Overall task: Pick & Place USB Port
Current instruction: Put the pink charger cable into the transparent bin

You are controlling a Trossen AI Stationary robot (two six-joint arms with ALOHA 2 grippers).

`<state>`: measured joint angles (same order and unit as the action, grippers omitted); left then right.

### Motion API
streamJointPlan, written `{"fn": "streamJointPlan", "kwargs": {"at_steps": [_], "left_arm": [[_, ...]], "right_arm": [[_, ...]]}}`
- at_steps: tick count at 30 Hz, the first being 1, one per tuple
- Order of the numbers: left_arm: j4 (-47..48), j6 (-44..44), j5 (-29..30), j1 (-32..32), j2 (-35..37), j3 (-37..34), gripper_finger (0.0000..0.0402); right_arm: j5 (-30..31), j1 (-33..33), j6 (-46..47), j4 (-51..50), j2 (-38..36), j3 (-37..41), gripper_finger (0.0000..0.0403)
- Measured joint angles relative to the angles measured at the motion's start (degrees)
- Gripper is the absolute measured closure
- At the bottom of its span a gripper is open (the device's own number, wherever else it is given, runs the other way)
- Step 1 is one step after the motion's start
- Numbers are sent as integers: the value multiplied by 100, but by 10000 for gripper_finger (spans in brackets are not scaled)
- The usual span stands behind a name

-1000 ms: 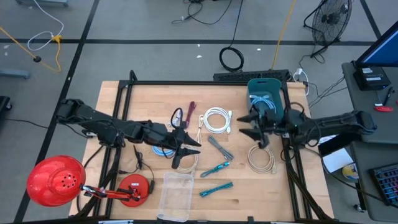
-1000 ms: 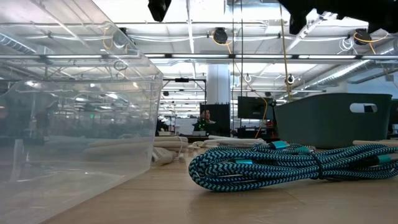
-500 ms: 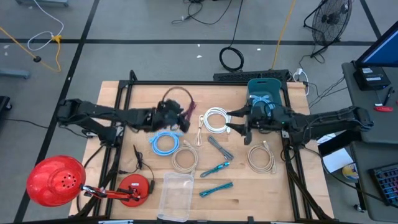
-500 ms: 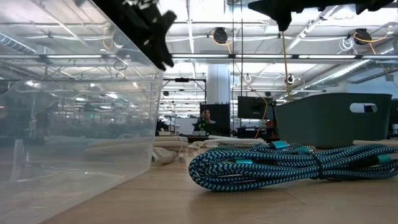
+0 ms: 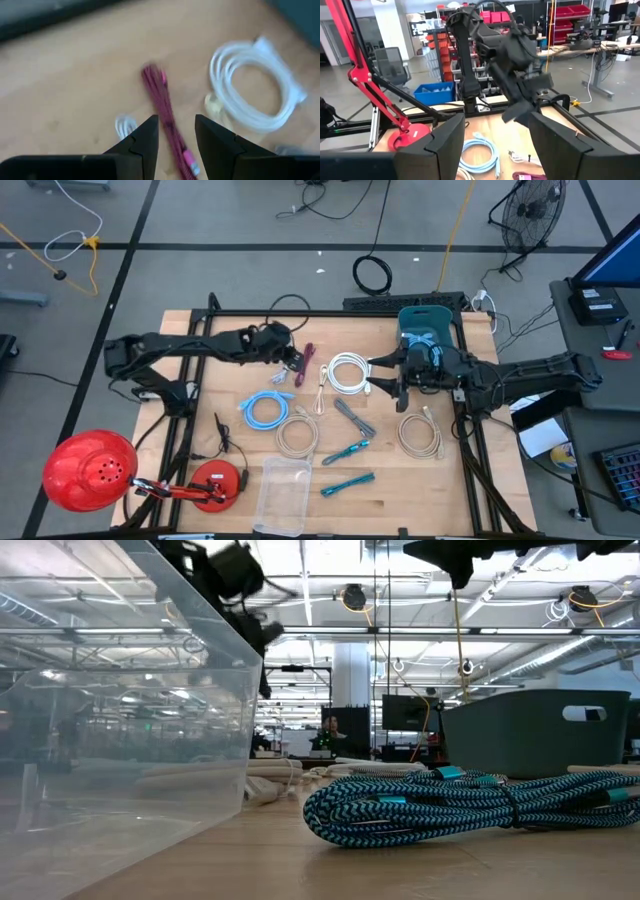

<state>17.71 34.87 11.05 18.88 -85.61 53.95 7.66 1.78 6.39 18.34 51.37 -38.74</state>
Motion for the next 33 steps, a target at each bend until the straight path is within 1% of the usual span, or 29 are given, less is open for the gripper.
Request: {"fn": "streamJointPlan", "kwargs": {"at_steps": [3,6,9,15,18,21,27,30,33], "left_arm": [[-89,-145,-511,125,-495,0,270],[166,-303,-792,219,-972,203,270],[776,-469,-792,230,-1350,700,270],[1832,-670,-336,19,-1855,1917,270],[2185,-658,-328,-7,-2023,2295,269],[2357,-539,-393,58,-2166,2421,263],[2678,-259,-603,228,-2398,2426,229],[2582,-293,-606,249,-2465,2426,215],[2416,-347,-623,222,-2478,2426,209]], "right_arm": [[4,-30,0,-29,-18,0,190],[40,-35,-10,-21,-26,0,190],[163,-34,-17,-25,-24,0,190],[175,-57,-15,0,-26,0,190],[175,-57,-2,-66,-26,0,190],[177,-57,89,-144,-26,0,190],[323,-57,92,-197,-26,0,190],[321,-57,87,-196,-26,0,190],[324,-57,87,-194,-26,0,190]]}}
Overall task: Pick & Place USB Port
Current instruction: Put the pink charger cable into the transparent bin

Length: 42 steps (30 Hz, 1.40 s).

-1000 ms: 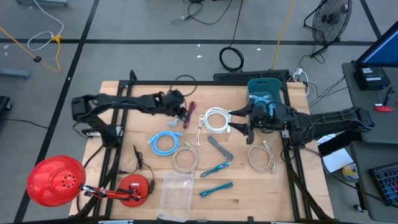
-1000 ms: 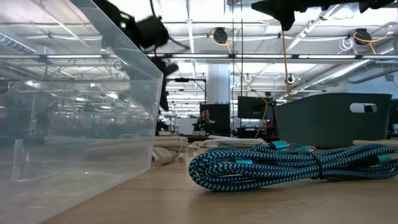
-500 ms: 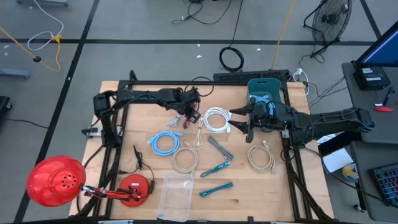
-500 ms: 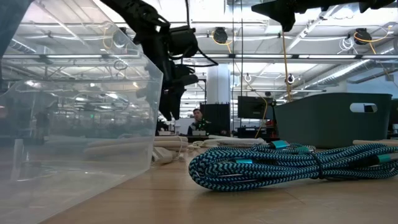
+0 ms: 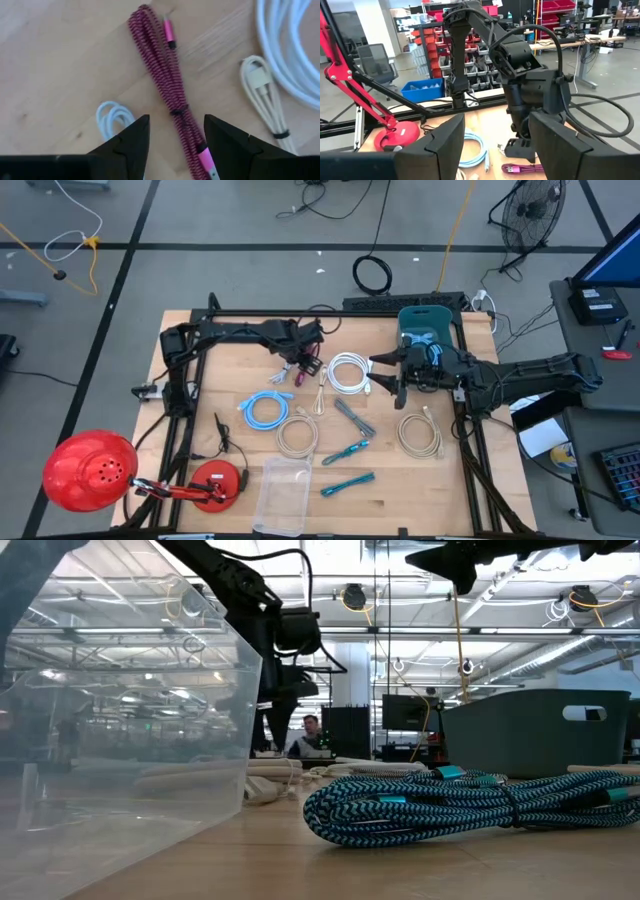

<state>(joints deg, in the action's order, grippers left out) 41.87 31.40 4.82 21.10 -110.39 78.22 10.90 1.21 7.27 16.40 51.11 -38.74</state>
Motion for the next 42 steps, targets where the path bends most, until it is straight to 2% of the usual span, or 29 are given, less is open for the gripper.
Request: {"fn": "streamJointPlan", "kwargs": {"at_steps": [5,10,17,32,37,42], "left_arm": [[-166,4,-76,-52,0,0,208],[-162,57,-59,-94,0,0,208],[-163,78,-28,-104,-2,0,208],[-307,39,-88,-47,-765,26,210],[-316,11,-29,-45,-673,12,246],[-281,24,-9,-36,-592,-11,323]], "right_arm": [[18,0,-44,2,0,0,190],[294,0,-46,-2,0,0,190],[283,2,-46,-2,0,0,190],[281,0,-48,-8,-2,0,190],[281,2,-90,-2,-2,0,190],[281,1,-90,-2,-2,0,190]]}}
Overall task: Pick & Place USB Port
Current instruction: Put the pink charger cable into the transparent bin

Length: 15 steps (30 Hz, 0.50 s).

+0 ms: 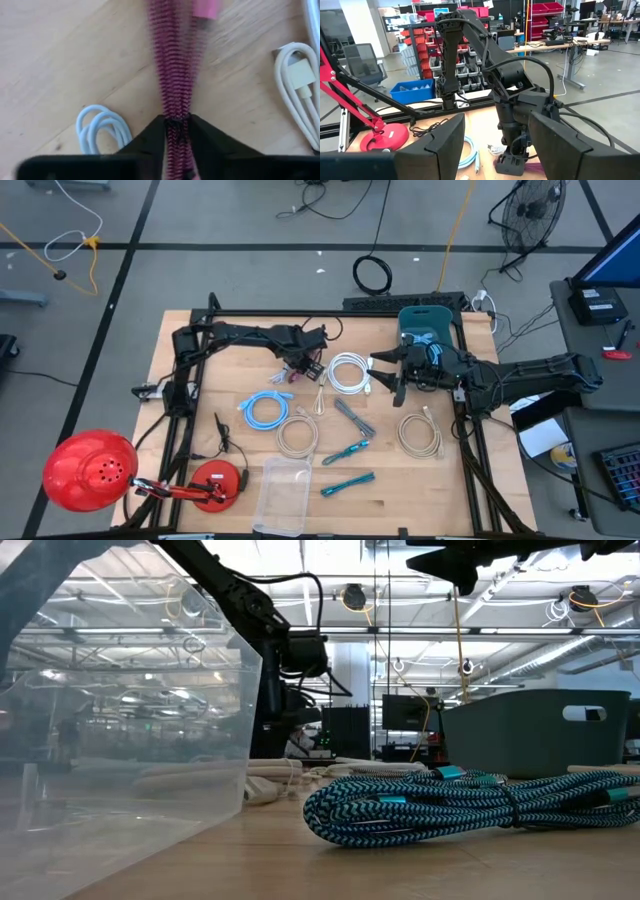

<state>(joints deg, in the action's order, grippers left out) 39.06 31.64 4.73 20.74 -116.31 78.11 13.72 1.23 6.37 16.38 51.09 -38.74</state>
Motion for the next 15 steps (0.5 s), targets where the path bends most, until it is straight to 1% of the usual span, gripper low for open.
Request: {"fn": "streamJointPlan", "kwargs": {"at_steps": [3,4,6,9,11,15], "left_arm": [[4,5,-61,0,39,2,377],[-4,7,-81,-5,42,7,385],[23,36,-143,-24,48,9,385],[147,104,-389,-35,186,-7,379],[281,149,-428,-61,394,-13,385],[475,199,-268,-105,952,-4,391]], "right_arm": [[0,0,0,0,0,0,190],[0,-1,0,0,0,0,190],[-1,-1,0,0,0,0,190],[0,-1,0,0,0,0,190],[-2,-1,-5,0,0,2,190],[-2,0,-21,-3,0,2,190]]}}
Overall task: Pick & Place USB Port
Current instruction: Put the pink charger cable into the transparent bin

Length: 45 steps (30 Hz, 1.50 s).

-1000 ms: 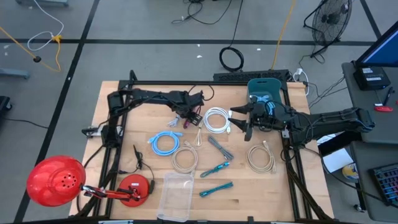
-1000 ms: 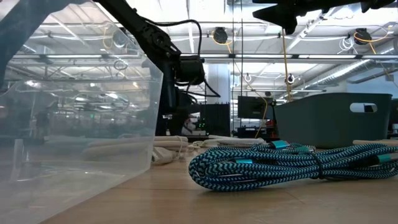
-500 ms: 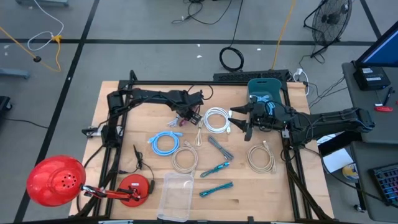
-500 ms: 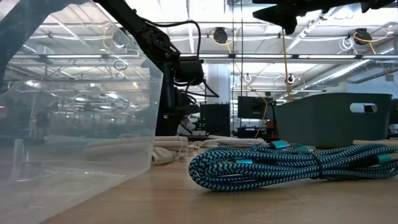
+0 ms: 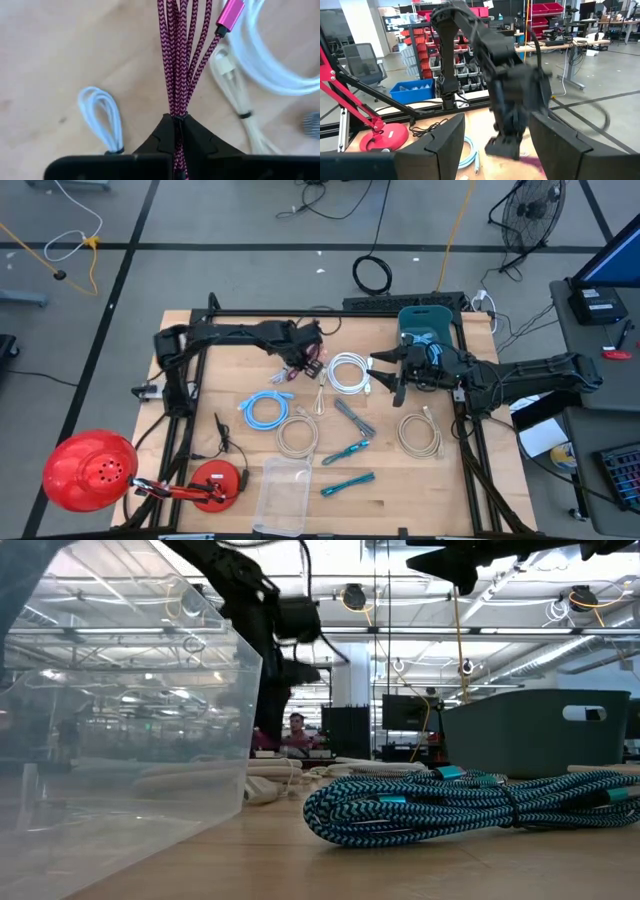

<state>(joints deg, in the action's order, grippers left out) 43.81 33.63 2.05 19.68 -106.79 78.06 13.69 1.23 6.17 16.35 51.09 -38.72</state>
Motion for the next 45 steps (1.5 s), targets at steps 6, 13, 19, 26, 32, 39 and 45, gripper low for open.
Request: {"fn": "streamJointPlan", "kwargs": {"at_steps": [6,13,19,26,32,39,45], "left_arm": [[460,326,238,-173,1074,4,391],[1232,1414,578,-1073,2068,4,391],[1306,2694,1089,-2289,2254,4,391],[1298,3434,1576,-3420,2233,7,391],[1270,3540,1921,-4140,2226,7,391],[976,3102,2259,-4615,2228,11,391],[609,1736,2507,-4836,2228,11,391]], "right_arm": [[0,0,7,-1,0,0,190],[2,-1,2,-3,0,0,190],[490,1,-110,-26,0,0,190],[1333,-34,-255,95,0,0,190],[1331,-155,-281,214,2,0,190],[1309,-196,-238,186,2,0,190],[838,-196,-39,117,2,0,190]]}}
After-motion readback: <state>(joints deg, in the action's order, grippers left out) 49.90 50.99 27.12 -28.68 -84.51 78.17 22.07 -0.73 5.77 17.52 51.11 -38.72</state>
